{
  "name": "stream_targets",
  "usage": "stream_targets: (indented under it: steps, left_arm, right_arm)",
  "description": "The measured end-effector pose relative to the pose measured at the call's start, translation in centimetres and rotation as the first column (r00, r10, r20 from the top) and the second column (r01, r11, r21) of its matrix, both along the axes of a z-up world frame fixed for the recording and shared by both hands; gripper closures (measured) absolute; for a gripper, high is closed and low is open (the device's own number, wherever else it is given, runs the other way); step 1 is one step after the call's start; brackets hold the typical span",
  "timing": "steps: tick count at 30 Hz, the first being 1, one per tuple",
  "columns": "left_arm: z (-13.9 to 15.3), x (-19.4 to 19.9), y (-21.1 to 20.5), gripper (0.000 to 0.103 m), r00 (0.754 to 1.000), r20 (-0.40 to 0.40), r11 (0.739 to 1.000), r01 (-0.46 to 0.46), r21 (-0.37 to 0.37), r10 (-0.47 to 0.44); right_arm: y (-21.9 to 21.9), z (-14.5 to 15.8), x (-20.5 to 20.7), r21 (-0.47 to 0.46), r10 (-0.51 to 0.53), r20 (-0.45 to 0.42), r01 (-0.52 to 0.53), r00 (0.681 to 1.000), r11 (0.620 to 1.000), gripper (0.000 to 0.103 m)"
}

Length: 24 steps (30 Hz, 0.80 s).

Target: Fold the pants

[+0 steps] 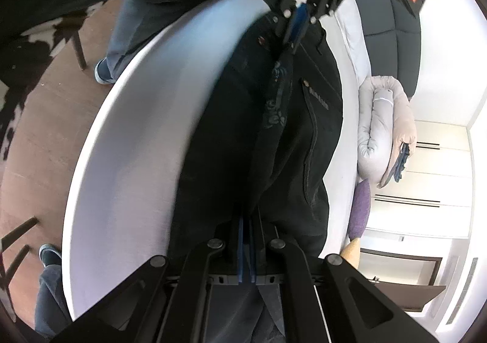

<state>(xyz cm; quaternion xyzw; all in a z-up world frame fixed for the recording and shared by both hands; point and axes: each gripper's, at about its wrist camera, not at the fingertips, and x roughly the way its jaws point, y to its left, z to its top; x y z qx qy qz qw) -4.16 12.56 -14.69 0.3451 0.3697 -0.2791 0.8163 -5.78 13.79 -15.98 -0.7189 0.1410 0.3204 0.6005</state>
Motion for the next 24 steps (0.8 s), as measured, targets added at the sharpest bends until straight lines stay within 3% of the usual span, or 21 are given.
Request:
stream_targets:
  steps: [8,16,19,24]
  left_arm:
    - [0.5,-0.3,-0.6,0.095,0.998,-0.04,0.999,0.042,0.007,-0.041]
    - [0.3,-0.3,-0.2,0.092,1.0,-0.029,1.0,0.011,-0.01,-0.012]
    - [0.6,-0.6,0.0,0.088,1.0,-0.028,1.0,0.008,0.025,-0.008]
    - [2.3,-1.1,1.9,0.086,0.993,-0.117,0.998,-0.014,0.066,0.022]
  right_arm:
    - [-0.4,-0.4,-3.9,-0.006,-0.017,-0.013,0.017,1.0,1.0,0.099]
    - [0.2,-1.6,-3.1,0.001,-0.053,-0.017,0.053,0.998,0.999,0.099]
    - [0.6,-2.5,-2.9,-0.003,-0.068,-0.02,0.068,0.998,0.998,0.097]
    - [0.6,-2.2,-2.7,0.053,-0.123,-0.067,0.126,0.99,0.991,0.096]
